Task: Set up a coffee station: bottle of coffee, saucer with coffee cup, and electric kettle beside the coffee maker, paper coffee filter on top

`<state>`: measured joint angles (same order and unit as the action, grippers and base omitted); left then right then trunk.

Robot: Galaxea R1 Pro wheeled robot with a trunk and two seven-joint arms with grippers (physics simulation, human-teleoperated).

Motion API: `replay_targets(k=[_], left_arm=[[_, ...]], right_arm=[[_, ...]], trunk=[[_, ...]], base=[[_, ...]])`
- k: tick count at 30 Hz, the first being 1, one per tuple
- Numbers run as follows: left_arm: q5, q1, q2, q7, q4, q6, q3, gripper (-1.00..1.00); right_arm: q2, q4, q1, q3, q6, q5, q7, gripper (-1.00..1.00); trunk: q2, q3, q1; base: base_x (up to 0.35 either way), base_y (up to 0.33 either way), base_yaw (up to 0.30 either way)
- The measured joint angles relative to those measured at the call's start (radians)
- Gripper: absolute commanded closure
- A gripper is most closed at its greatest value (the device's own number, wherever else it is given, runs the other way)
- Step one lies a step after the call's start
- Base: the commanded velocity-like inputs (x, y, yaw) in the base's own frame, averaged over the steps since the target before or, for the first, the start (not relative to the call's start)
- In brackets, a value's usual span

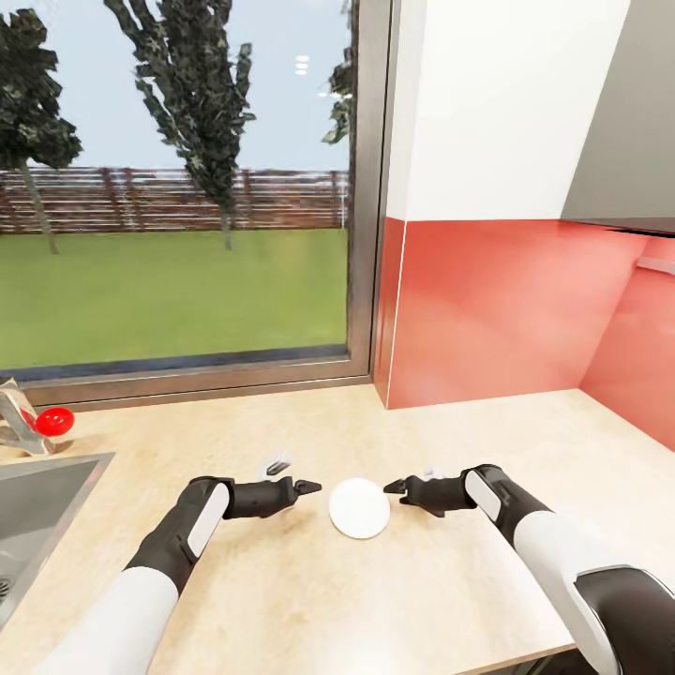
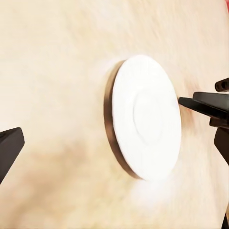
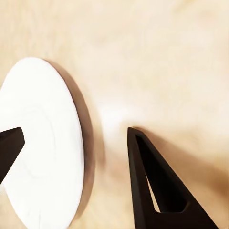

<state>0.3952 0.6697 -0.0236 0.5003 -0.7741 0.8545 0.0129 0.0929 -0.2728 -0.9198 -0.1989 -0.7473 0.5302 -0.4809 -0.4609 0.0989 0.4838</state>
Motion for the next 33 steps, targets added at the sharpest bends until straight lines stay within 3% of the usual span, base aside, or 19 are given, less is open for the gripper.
replay_targets(k=[9,15,21,33], left_arm=[[0.0,0.0,-0.001,0.006,0.015,0.001,0.001,-1.0],[-0.003,0.0,-0.001,0.082,0.042,-0.001,0.002,-1.0],[-0.004,0.0,-0.008,0.088,0.043,-0.001,0.006,-1.0],[0.007,0.0,-0.025,0.093,0.113,-0.013,0.005,-1.0]], right_arm=[[-0.001,0.0,0.011,0.006,-0.003,0.013,-0.001,-1.0],[-0.004,0.0,0.014,0.007,-0.003,0.021,-0.002,-1.0],[-0.023,0.0,0.014,0.001,-0.004,0.018,-0.002,-1.0],[-0.031,0.0,0.015,-0.005,-0.004,0.017,-0.002,-1.0]], trunk=[[0.0,0.0,0.0],[0.0,0.0,0.0],[0.0,0.0,0.0],[-0.001,0.0,0.0]], base=[[0.0,0.0,0.0],[0.0,0.0,0.0],[0.0,0.0,0.0],[0.0,0.0,0.0]])
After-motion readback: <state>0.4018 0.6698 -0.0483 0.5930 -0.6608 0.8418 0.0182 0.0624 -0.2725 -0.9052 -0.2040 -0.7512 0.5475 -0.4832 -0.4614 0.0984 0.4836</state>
